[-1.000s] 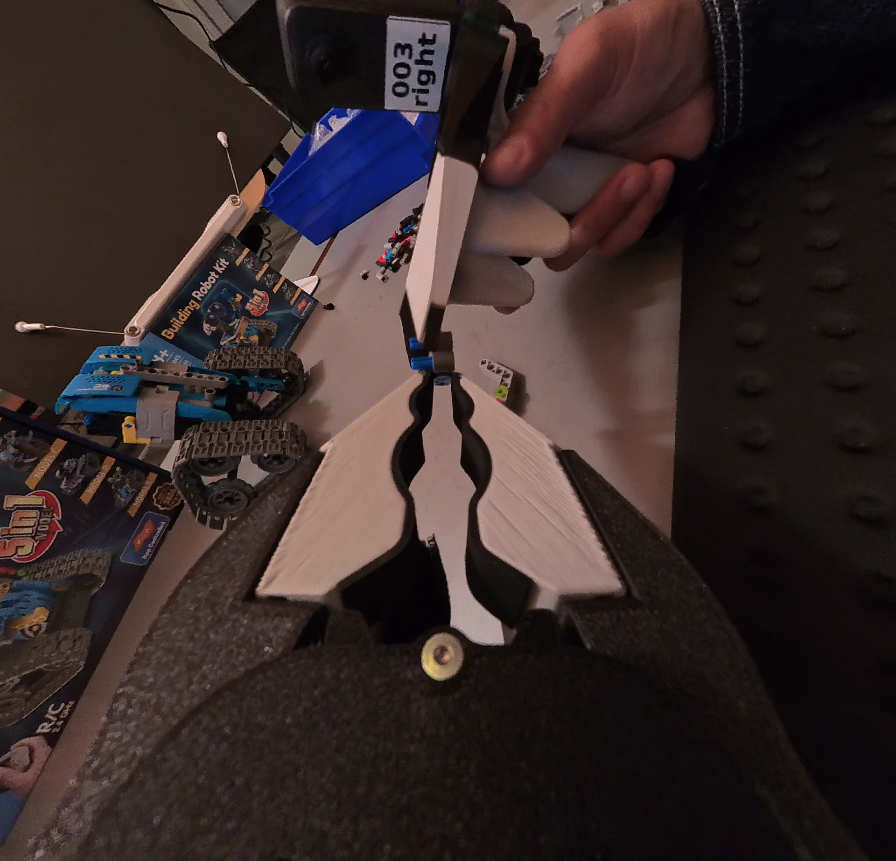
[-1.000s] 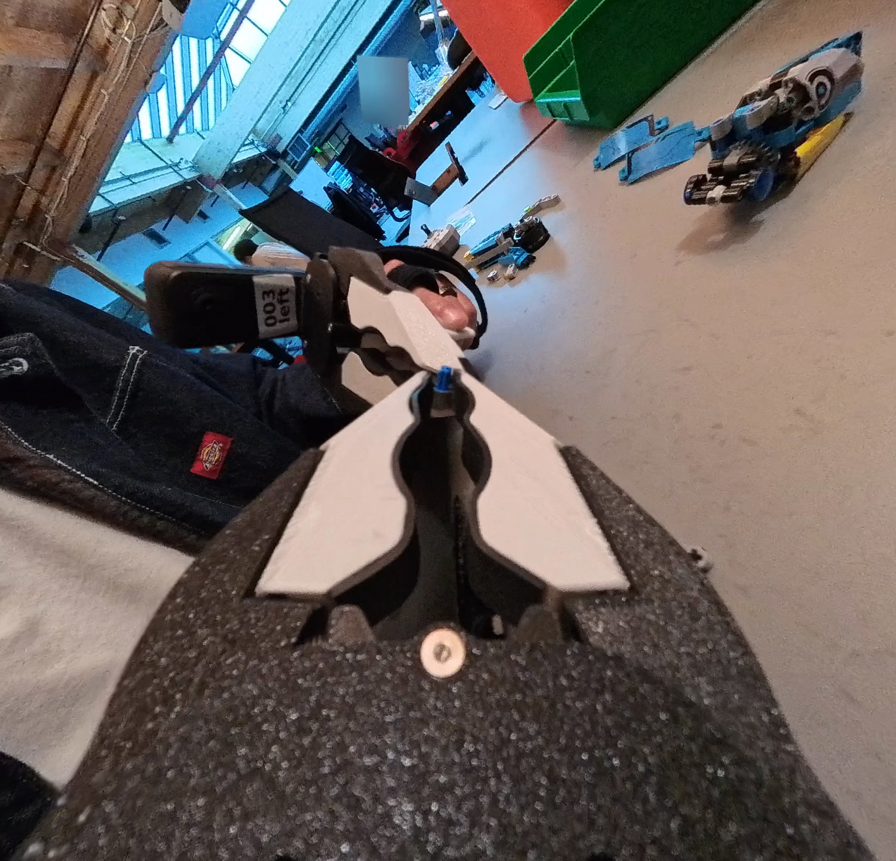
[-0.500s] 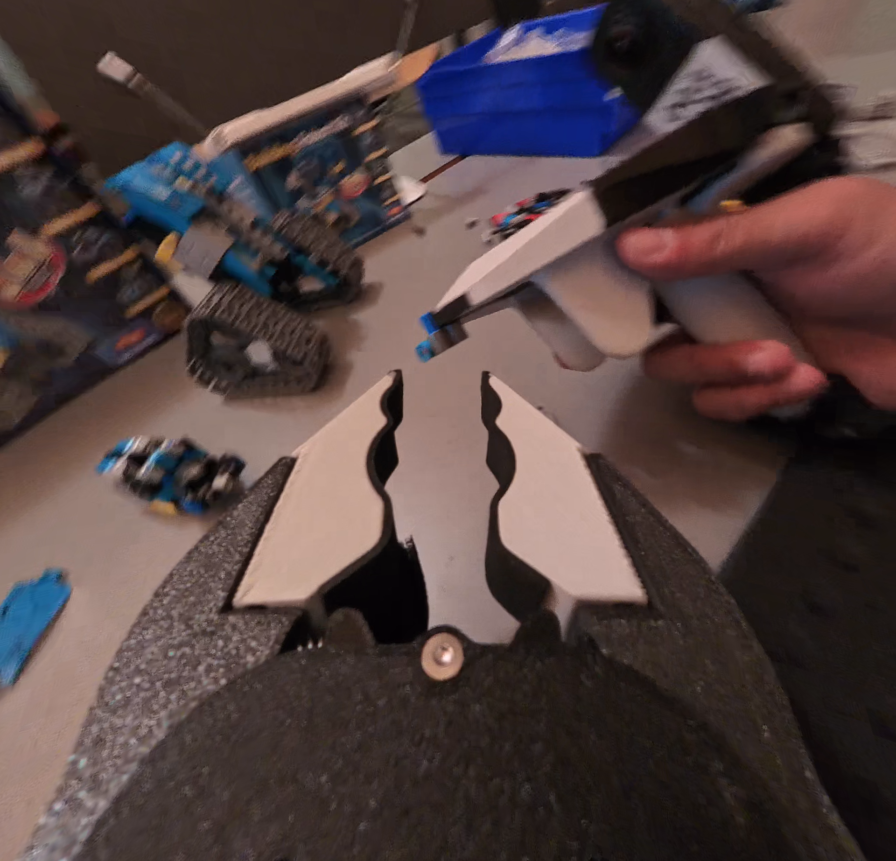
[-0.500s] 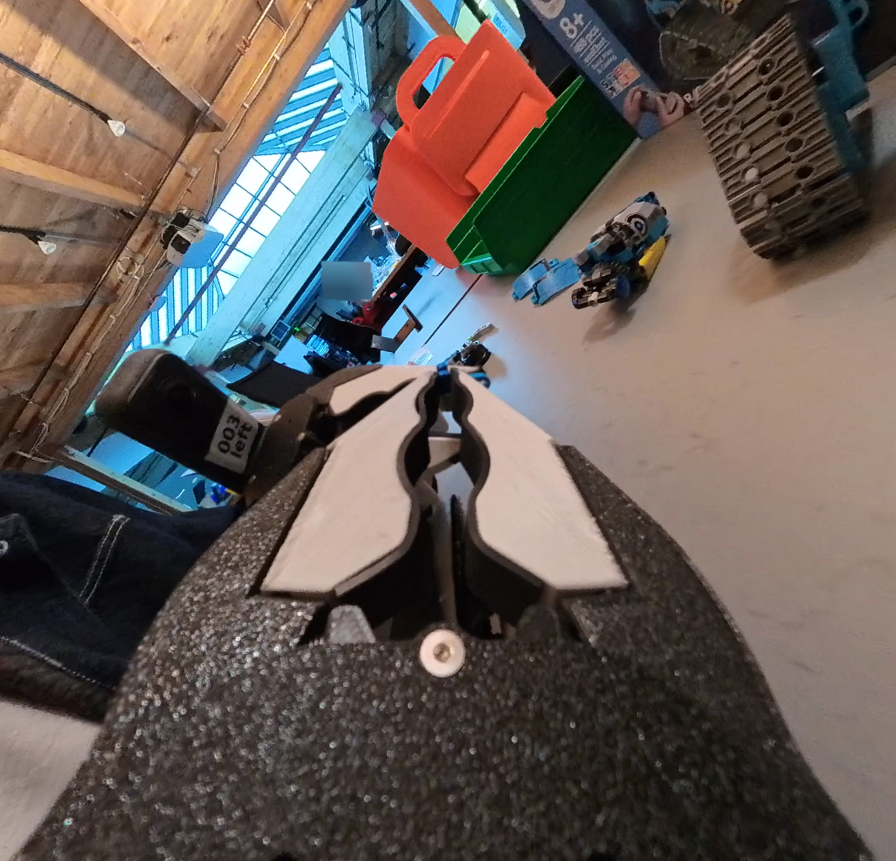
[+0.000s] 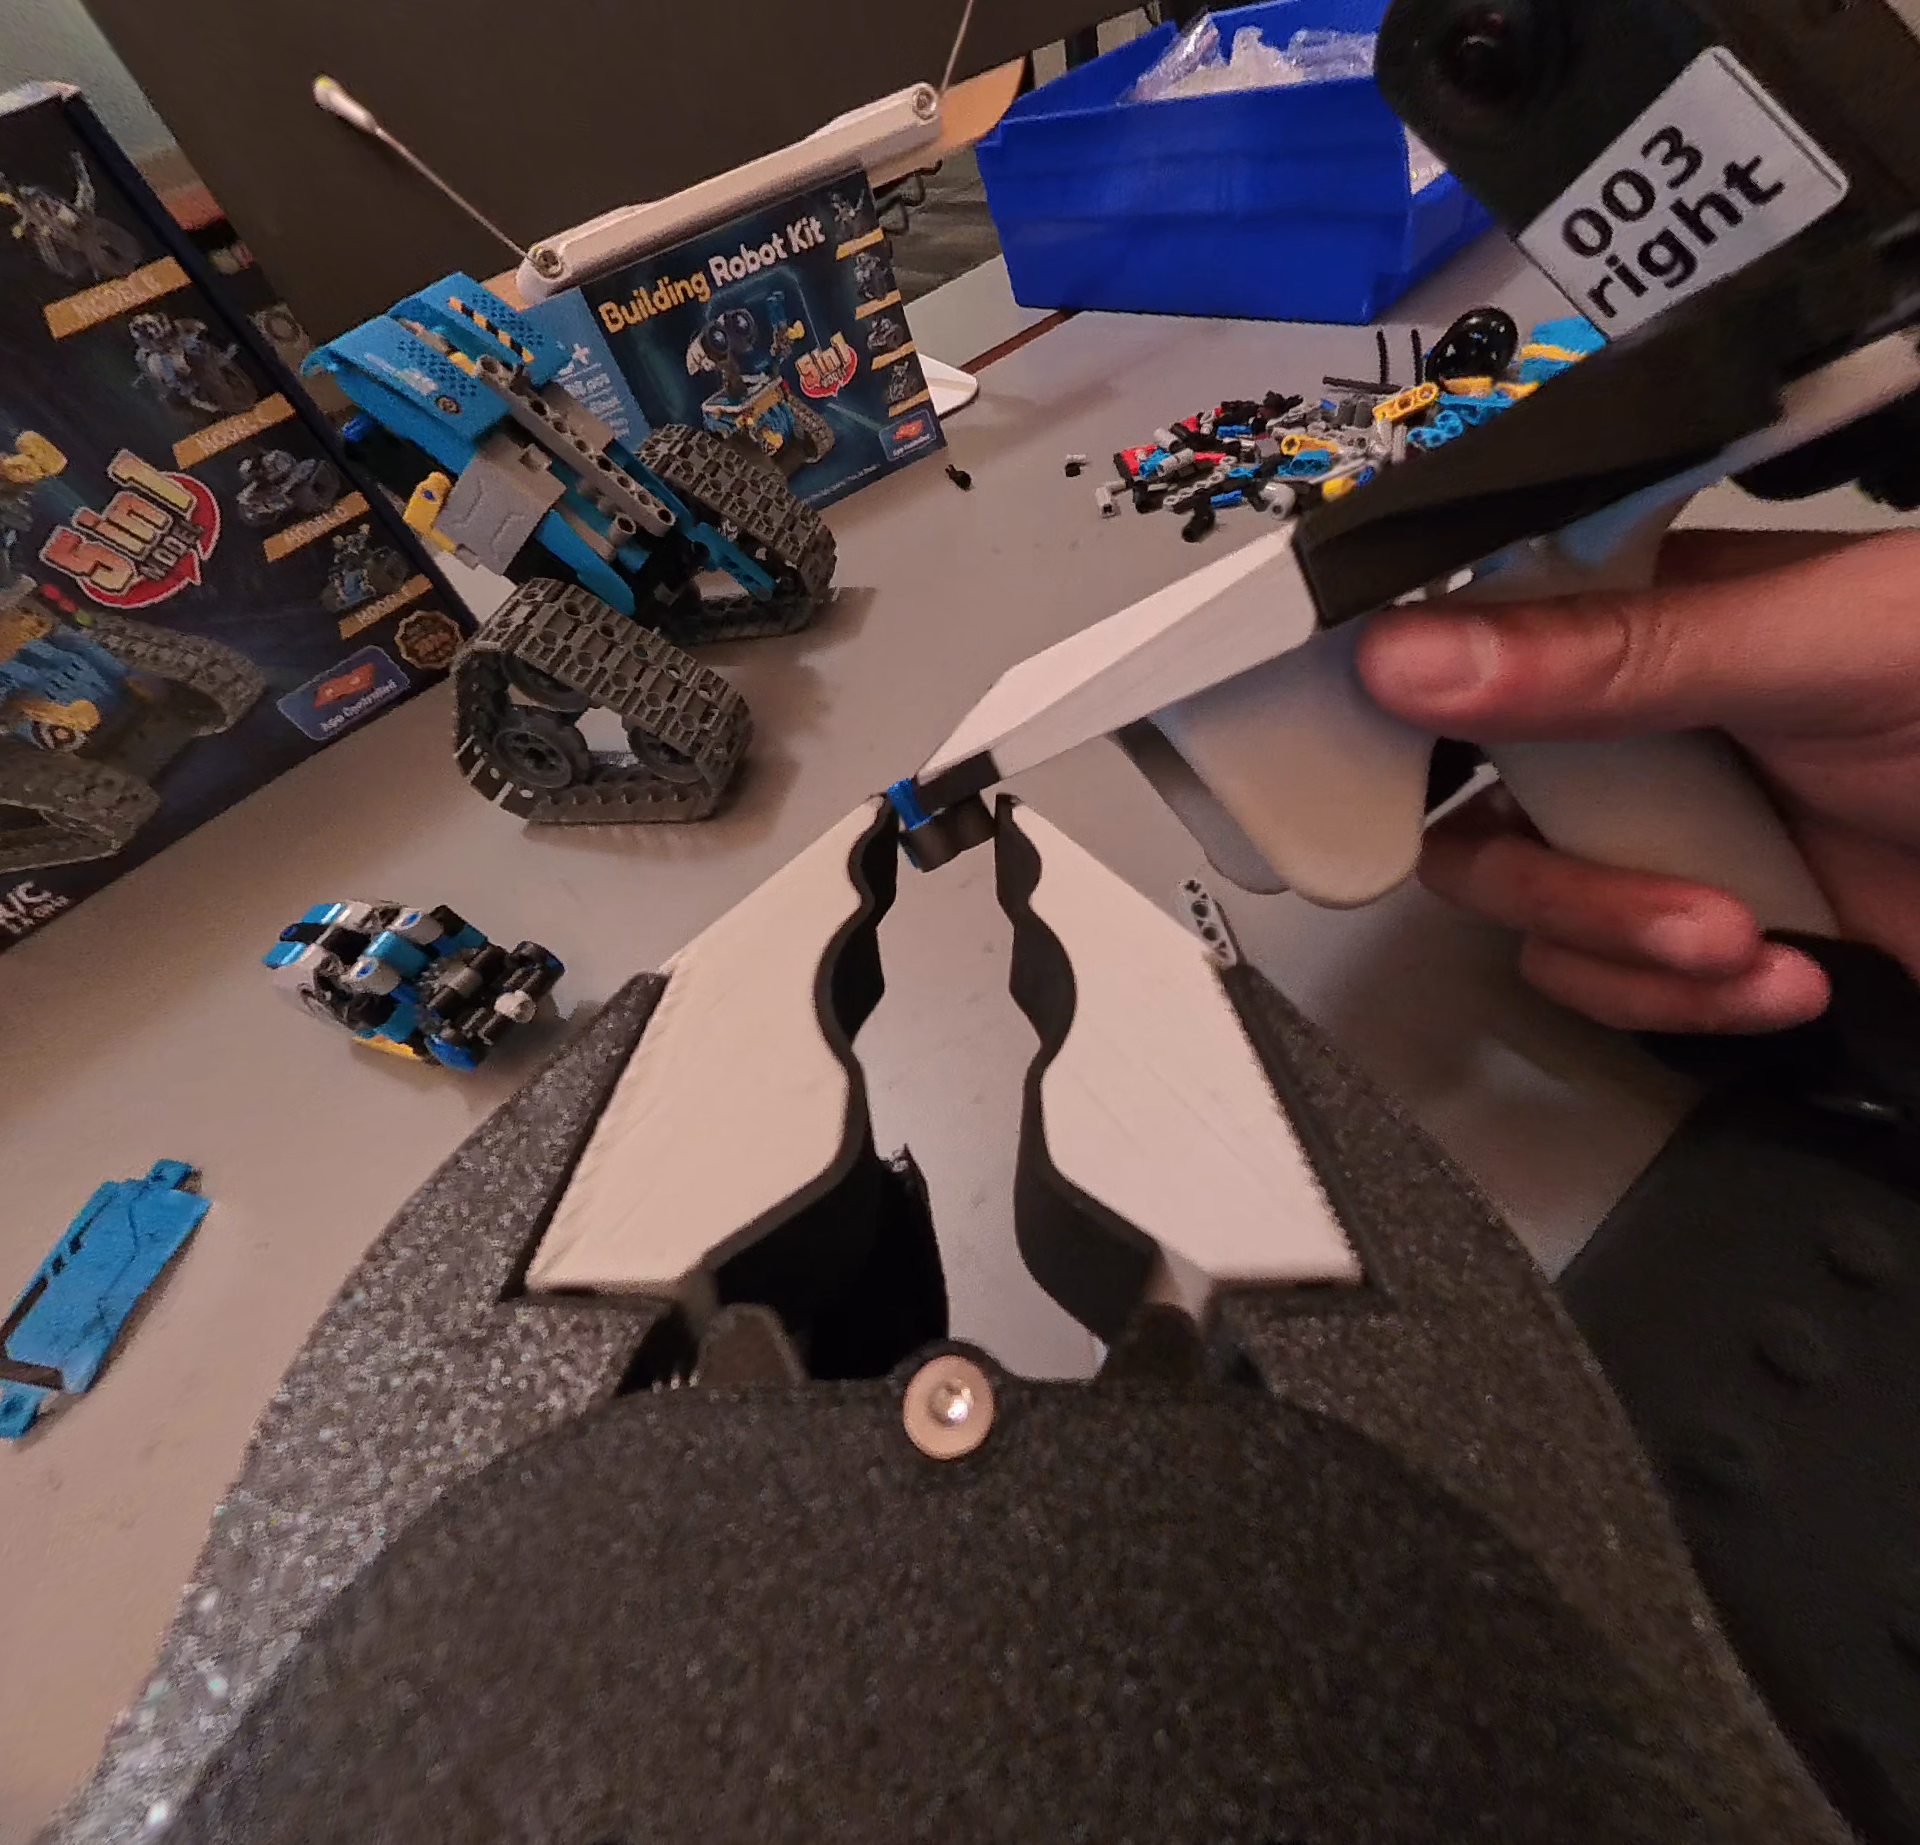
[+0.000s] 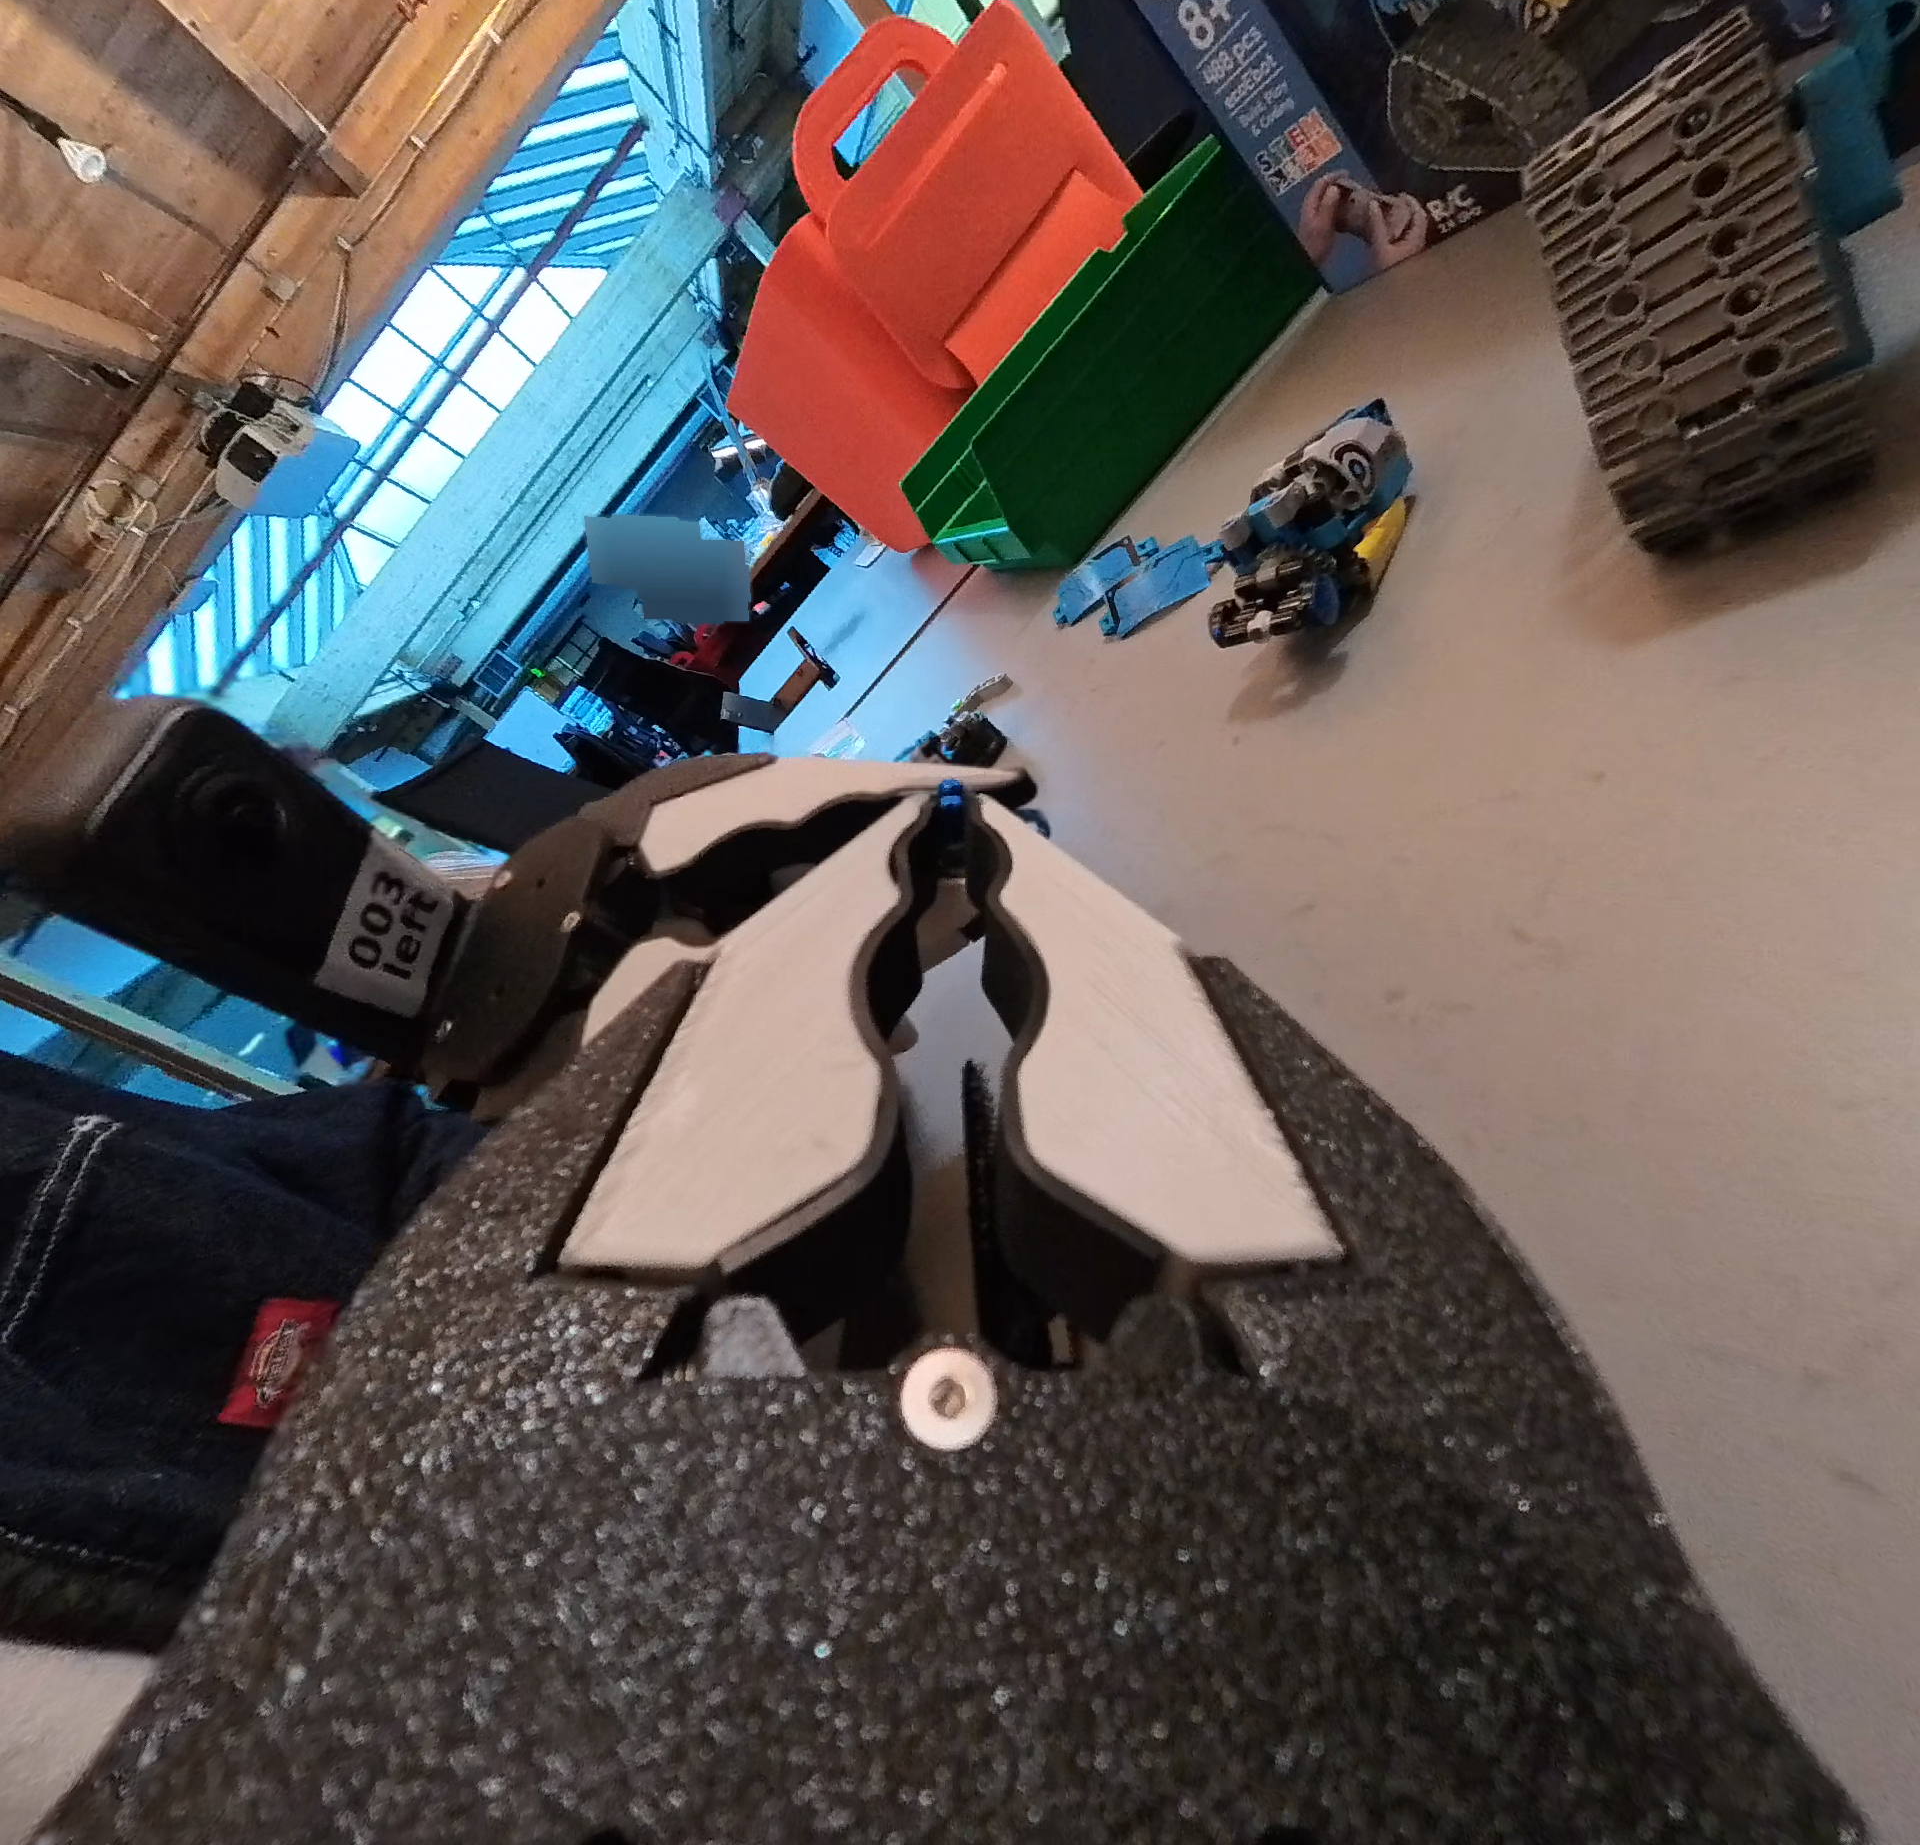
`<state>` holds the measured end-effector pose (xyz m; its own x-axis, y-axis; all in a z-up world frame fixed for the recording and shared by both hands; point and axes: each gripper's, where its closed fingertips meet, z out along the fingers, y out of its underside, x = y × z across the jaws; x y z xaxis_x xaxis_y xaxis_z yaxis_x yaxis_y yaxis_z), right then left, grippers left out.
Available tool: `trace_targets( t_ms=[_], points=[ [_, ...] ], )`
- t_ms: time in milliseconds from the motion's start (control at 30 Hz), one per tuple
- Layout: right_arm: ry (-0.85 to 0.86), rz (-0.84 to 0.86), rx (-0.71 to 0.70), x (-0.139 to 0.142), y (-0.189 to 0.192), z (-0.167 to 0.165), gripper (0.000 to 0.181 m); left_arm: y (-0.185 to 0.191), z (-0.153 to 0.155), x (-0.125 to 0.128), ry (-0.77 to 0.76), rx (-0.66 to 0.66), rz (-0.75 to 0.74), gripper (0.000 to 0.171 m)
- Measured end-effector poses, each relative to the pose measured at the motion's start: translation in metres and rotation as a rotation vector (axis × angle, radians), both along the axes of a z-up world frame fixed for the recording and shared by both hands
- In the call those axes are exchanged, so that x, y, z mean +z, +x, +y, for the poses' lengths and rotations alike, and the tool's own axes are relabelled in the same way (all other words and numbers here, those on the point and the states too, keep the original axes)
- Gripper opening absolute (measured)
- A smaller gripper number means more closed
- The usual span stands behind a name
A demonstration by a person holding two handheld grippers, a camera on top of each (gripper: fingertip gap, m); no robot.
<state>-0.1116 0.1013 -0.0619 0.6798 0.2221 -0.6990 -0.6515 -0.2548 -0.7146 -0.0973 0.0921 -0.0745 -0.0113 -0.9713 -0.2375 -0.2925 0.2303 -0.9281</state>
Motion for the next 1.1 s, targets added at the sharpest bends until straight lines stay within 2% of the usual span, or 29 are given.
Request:
trace_targets(
  t_ms=[200, 367, 433, 733, 767, 833, 867, 933, 967, 1033, 1100],
  points=[
    [0.067, 0.078, 0.003, 0.01, 0.005, -0.005, 0.0, 0.001, -0.006, 0.009, 0.043, -0.019, -0.038, 0.016],
    [0.125, 0.258, 0.026, 0.015, 0.006, -0.004, 0.004, 0.001, -0.004, 0.014, 0.109, 0.011, -0.057, 0.015],
    [0.135, 0.307, 0.034, 0.015, 0.007, -0.003, 0.0, 0.001, -0.003, 0.013, 0.136, 0.022, -0.056, 0.015],
    [0.161, 0.398, 0.043, 0.018, 0.009, -0.002, 0.0, 0.001, -0.003, 0.015, 0.17, 0.034, -0.063, 0.014],
    [0.236, 0.457, -0.08, 0.025, 0.038, -0.007, 0.0, -0.001, -0.004, 0.014, 0.171, 0.03, -0.057, 0.014],
    [0.337, 0.61, -0.271, 0.027, 0.12, -0.037, 0.0, -0.009, -0.005, 0.02, 0.196, 0.038, -0.092, 0.014],
    [0.342, 0.504, -0.295, 0.036, 0.13, -0.048, 0.0, -0.01, -0.006, 0.02, 0.192, 0.033, -0.099, 0.014],
    [0.268, 0.214, -0.164, 0.05, 0.101, -0.048, 0.001, -0.007, -0.006, 0.017, 0.148, 0.014, -0.083, 0.014],
    [0.2, 0.115, -0.149, 0.043, 0.097, -0.047, 0.001, -0.007, -0.007, 0.018, 0.126, 0.002, -0.089, 0.014],
    [0.052, -0.016, -0.232, 0.021, 0.119, -0.056, 0.001, -0.006, -0.013, 0.013, 0.1, -0.044, -0.07, 0.014],
    [-0.216, -0.182, -0.3, -0.018, 0.153, -0.077, 0.002, -0.005, -0.021, 0.01, 0.074, -0.1, -0.058, 0.014]
  ],
)
